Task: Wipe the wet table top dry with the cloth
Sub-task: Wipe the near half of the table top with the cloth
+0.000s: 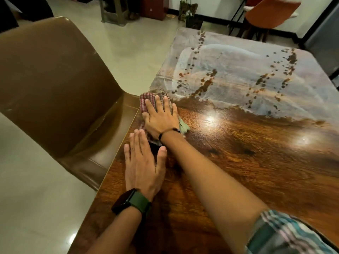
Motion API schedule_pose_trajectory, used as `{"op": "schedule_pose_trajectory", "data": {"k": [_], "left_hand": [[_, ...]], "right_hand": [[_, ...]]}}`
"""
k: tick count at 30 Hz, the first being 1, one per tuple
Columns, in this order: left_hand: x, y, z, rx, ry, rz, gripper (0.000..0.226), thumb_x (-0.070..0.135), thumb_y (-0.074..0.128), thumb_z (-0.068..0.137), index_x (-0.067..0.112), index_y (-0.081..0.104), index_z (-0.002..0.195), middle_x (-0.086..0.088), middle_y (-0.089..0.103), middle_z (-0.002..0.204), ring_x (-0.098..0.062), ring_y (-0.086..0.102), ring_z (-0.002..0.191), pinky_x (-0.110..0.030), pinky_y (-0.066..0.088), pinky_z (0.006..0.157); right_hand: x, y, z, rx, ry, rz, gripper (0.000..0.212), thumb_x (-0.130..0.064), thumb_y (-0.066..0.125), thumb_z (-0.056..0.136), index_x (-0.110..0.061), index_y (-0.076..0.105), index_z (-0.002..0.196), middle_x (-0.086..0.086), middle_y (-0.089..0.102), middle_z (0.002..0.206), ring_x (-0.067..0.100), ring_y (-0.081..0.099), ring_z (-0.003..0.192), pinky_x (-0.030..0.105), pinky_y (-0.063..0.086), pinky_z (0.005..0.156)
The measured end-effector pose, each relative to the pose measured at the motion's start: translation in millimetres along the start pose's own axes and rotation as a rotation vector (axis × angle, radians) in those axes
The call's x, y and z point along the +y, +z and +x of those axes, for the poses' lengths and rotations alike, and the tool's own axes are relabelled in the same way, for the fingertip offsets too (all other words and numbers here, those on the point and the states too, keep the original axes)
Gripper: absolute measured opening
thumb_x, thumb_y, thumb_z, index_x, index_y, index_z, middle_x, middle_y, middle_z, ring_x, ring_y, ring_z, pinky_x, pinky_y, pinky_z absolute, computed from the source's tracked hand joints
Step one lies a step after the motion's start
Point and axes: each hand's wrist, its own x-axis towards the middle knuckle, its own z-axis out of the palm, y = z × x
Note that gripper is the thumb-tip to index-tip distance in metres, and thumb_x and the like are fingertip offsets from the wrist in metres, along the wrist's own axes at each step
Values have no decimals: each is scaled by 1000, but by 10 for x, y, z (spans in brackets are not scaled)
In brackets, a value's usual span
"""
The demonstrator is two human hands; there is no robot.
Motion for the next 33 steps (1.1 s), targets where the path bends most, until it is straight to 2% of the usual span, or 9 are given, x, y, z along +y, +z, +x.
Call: {"op": "schedule_pose_trajectory", "data": {"k": [3, 6, 7, 12, 17, 21, 25, 29, 33], "left_hand": [[4, -11, 0, -21, 9, 13, 98, 73, -20, 70, 13, -4, 145, -5, -3, 156, -7, -12, 139, -31, -11, 114], [20, -2, -10, -57, 30, 40, 95, 72, -20, 70, 15, -7, 144, -5, -4, 156, -7, -14, 138, -32, -11, 114], [29, 0, -10, -72, 38, 51, 93, 72, -21, 70, 16, -9, 143, -4, -5, 155, -8, -14, 138, -33, -11, 114], [40, 9, -4, -120, 73, 120, 90, 71, -28, 65, 20, -15, 137, -4, -6, 155, -7, -16, 136, -31, -13, 113], [48, 30, 22, -168, 125, 200, 99, 71, -33, 61, 17, -15, 141, -3, -10, 155, -12, -14, 140, -33, -12, 113], [61, 8, 24, -212, 150, 217, 99, 73, -33, 59, 18, -16, 140, -2, -11, 155, -11, -16, 140, -32, -14, 112], [78, 30, 24, -241, 198, 236, 92, 72, -30, 64, 18, -17, 137, 0, -16, 151, -13, -19, 139, -32, -15, 111], [73, 47, 30, -254, 247, 269, 89, 70, -31, 65, 24, -15, 139, 4, -18, 150, -12, -20, 139, -33, -15, 112], [58, 70, 24, -251, 246, 278, 85, 70, -32, 63, 31, -15, 137, 9, -18, 149, -9, -22, 137, -33, -14, 112]], "right_hand": [[184, 34, -595, 16, 10, -73, 54, -45, 13, 100, -29, -2, 150, 3, -11, 159, 25, -16, 144, 44, -13, 113], [291, 37, -1142, 0, 6, -175, 59, -49, -7, 92, -30, -14, 148, 3, -19, 157, 27, -23, 142, 44, -16, 112], [305, 39, -1188, 0, 14, -188, 59, -49, -6, 92, -30, -14, 148, 4, -19, 157, 27, -23, 142, 45, -16, 112], [318, -20, -503, 46, 50, -78, 54, -46, 19, 99, -35, 4, 149, 1, -7, 159, 25, -13, 145, 48, -11, 114], [343, -102, 95, 18, 85, -7, 54, -43, 19, 99, -32, 7, 150, 3, -4, 159, 27, -11, 145, 48, -10, 114], [490, -39, -568, 84, 59, -32, 54, -45, 16, 99, -32, 4, 150, 1, -6, 159, 24, -13, 145, 46, -9, 116], [664, -34, -1194, 64, 73, -92, 61, -50, -4, 90, -36, -3, 149, -3, -11, 158, 21, -18, 144, 43, -15, 112], [843, -121, -615, 70, 116, -57, 54, -47, 15, 98, -36, 1, 149, -2, -9, 159, 21, -15, 144, 46, -13, 114], [994, -200, -80, 45, 196, -16, 54, -45, 16, 99, -33, 4, 150, 1, -6, 159, 25, -13, 145, 48, -10, 116]]}}
